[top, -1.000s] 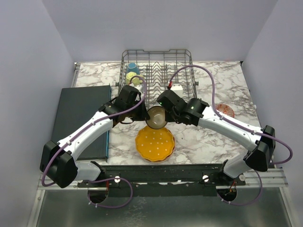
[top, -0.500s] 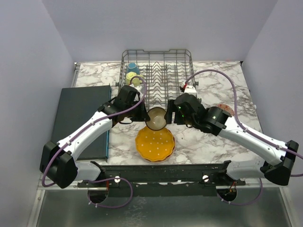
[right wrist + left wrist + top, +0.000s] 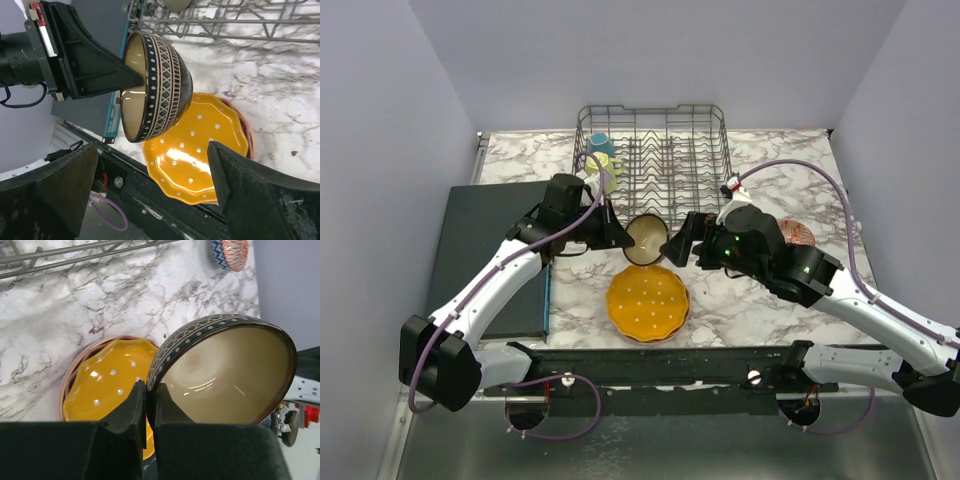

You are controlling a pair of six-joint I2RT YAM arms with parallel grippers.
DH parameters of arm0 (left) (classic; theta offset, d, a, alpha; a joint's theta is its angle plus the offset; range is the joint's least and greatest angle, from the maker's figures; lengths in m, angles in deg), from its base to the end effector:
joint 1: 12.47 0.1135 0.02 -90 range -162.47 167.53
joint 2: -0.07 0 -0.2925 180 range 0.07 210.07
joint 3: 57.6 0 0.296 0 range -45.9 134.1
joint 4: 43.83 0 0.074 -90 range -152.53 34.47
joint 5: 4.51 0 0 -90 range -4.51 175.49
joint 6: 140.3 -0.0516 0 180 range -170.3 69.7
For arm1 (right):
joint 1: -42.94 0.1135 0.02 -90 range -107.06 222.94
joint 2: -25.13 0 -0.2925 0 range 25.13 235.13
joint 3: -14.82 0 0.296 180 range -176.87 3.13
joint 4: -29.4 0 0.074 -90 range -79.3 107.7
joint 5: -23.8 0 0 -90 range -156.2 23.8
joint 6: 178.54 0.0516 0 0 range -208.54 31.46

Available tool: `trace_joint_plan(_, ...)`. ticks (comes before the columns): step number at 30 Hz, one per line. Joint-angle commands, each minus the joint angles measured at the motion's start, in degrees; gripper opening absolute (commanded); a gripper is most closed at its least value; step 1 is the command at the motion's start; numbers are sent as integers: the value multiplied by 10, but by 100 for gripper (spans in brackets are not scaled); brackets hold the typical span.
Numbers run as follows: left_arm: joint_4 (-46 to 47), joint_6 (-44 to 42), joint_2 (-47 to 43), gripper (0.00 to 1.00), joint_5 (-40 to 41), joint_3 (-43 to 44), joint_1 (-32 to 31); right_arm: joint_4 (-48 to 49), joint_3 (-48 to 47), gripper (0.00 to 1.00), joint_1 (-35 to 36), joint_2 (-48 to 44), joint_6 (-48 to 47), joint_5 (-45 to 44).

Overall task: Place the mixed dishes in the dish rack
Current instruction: Pick up the bowl from the center of the board.

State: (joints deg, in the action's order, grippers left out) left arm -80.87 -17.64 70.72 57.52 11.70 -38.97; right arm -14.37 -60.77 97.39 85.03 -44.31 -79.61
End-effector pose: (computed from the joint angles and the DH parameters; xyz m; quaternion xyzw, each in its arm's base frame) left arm 0.2691 -0.1612 0.3082 0.0581 0.8780 -0.3977 0.2600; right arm 0.1655 0.2110 0.3881 -0.0160 0.8536 0.3223 0.4089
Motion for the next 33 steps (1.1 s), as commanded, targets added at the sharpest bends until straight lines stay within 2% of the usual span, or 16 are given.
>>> trace_joint_plan(1,63,34,-30,0,-92,-2,12,55,18,97,-10,-1,26,66)
trace_joint_plan(26,162,125,-60,0,-190,-43,55,227,118,100,-111,-35,122,255)
trace_joint_plan(33,184,143,-65,0,-202,-54,57,279,131,99,-115,-29,136,281)
